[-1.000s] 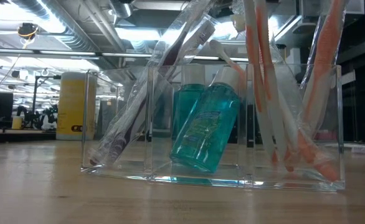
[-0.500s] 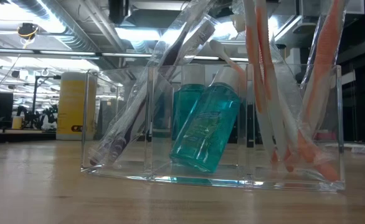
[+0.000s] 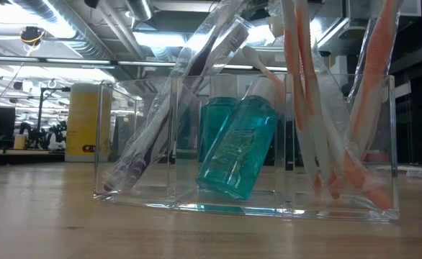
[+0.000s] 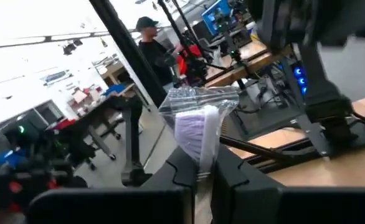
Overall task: Pick & Place toothbrushing station
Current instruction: Put the purple toothbrush into the left section of the transparent organizer
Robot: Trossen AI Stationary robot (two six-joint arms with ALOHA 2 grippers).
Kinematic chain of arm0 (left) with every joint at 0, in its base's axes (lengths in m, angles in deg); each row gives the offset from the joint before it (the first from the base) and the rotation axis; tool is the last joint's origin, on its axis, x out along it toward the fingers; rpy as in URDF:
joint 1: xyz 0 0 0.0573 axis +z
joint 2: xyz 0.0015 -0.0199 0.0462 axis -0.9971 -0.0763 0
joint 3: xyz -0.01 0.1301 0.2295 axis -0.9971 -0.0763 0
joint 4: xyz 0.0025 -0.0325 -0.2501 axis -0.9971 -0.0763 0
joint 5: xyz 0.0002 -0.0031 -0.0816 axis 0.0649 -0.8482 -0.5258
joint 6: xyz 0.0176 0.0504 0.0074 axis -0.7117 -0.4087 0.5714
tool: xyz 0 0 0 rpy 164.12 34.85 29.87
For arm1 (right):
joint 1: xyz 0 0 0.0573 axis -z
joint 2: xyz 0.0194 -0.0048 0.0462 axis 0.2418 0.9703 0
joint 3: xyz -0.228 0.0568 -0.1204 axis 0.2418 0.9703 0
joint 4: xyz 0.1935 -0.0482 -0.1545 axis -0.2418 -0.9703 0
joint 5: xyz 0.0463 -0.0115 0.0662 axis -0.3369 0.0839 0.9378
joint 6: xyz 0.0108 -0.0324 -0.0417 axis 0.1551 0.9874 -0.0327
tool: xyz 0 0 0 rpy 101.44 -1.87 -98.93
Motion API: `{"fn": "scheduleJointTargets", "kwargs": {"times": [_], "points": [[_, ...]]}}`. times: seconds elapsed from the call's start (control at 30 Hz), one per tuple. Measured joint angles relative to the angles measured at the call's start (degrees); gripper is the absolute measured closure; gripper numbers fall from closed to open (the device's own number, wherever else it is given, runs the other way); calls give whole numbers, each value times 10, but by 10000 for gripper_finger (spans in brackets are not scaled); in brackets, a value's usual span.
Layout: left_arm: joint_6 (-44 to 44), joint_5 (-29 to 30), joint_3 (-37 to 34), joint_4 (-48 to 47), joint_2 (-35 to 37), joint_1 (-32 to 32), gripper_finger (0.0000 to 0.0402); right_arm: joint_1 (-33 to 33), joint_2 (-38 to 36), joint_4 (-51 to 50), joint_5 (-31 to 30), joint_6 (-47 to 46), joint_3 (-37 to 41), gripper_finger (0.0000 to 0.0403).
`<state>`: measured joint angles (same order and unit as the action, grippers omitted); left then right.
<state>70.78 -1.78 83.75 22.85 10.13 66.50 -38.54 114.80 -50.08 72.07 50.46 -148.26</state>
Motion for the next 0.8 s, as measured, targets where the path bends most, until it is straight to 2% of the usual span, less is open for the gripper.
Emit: {"fn": "scheduleJointTargets", "kwargs": {"times": [0.17, 0.33, 0.53, 0.8], "points": [[-30, -5, 0, -2, 53, -25, 230, 9, 71, 46, -18, 37, 0, 386], [-76, -5, 0, 6, 82, -69, 235, 24, 112, 63, -31, 87, 1, 386], [-81, -6, 0, 15, 84, -115, 235, 42, 147, 58, -98, 143, 1, 386], [-65, 12, 0, 40, 60, -164, 235, 25, 164, 5, -118, 126, 1, 386]]}}
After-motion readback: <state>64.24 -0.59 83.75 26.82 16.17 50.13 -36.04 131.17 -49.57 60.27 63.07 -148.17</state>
